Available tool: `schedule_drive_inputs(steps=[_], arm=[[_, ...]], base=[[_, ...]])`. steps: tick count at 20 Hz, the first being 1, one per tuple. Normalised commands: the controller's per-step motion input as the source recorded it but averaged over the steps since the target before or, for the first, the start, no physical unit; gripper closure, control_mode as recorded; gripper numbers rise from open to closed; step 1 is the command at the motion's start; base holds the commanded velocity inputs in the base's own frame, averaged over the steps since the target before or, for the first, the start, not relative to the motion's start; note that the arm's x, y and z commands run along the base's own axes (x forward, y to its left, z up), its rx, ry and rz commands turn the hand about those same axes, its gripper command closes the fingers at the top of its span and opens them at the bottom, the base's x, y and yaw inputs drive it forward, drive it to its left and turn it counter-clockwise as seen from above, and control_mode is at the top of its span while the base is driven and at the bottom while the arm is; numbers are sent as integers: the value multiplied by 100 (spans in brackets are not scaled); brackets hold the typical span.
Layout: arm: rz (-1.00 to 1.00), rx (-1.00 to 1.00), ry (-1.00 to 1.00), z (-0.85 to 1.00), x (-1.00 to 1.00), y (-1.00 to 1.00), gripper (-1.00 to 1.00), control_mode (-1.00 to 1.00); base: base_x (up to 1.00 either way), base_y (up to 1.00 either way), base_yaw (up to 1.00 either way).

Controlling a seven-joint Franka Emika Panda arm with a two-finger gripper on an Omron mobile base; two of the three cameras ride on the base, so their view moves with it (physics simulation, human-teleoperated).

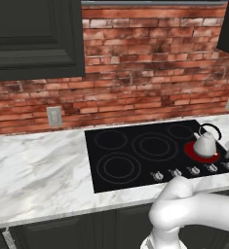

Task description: Lower the heat of the kettle.

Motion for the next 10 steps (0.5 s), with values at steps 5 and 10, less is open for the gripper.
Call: schedule_drive_inputs(steps=[5,10], arm=[[0,0,-5,2,5,-21,-100,-100],[0,0,3,-12,17,-4,-100,-100]], base=[[0,0,0],[0,0,0]])
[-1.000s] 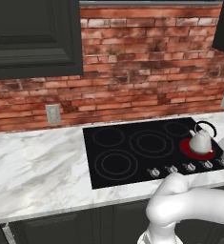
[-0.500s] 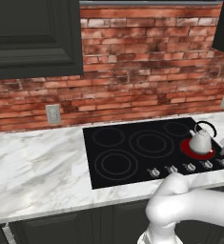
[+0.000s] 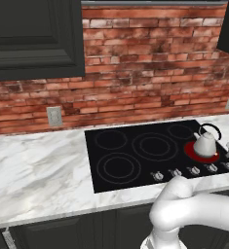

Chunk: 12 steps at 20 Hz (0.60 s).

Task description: Lower the heat of the kettle.

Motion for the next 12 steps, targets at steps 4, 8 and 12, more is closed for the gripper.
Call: schedule_drive_inputs(steps=[4,8,12], arm=[[0,0,6,-14,24,1,-100,-100],[0,0,0,-24,4,-3,-100,-100],[0,0,0,-39,0,0,-100,-100]], base=[[0,0,0],[0,0,0],[0,0,0]])
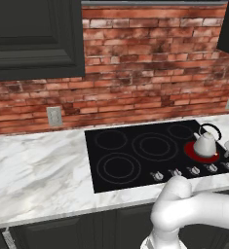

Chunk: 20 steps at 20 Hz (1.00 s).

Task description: Lower the heat of the kettle.

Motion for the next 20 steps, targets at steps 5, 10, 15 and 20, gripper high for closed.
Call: schedule_drive_inputs(steps=[5,10,15,20], arm=[[-4,0,0,-49,0,2,-100,-100],[-5,0,0,-52,-2,1,100,-100],[-8,-1,0,-41,0,15,100,-100],[-8,-7,0,-28,0,35,100,-100]], base=[[0,0,0],[0,0,0],[0,0,0],[0,0,0]])
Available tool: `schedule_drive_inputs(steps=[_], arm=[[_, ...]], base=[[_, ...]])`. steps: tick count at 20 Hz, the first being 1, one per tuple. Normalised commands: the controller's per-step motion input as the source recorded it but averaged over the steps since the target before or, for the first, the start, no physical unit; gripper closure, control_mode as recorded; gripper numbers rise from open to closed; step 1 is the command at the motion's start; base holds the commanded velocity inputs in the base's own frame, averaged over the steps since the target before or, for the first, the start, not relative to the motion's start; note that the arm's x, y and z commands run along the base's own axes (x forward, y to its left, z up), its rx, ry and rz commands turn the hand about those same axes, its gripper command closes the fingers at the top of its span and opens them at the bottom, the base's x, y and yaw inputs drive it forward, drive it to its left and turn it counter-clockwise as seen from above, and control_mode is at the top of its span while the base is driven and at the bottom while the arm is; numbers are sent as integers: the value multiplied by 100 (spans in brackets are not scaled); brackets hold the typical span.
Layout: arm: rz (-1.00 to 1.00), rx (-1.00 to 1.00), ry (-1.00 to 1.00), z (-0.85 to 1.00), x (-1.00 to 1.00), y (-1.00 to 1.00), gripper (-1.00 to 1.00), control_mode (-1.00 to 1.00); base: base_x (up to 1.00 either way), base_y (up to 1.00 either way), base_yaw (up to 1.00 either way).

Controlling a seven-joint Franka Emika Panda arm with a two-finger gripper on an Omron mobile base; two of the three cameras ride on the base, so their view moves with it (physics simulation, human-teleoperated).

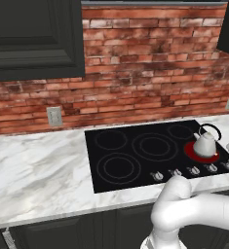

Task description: Lower the heat of the kettle.

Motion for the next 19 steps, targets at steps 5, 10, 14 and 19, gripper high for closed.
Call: schedule_drive_inputs(steps=[5,10,14,19], arm=[[-12,-12,4,-20,0,50,100,-100],[-17,-4,12,-11,0,37,100,-100],[-22,0,19,-4,0,32,100,-100],[-26,0,19,-4,0,27,100,-100]], base=[[0,0,0],[0,0,0],[0,0,0],[0,0,0]])
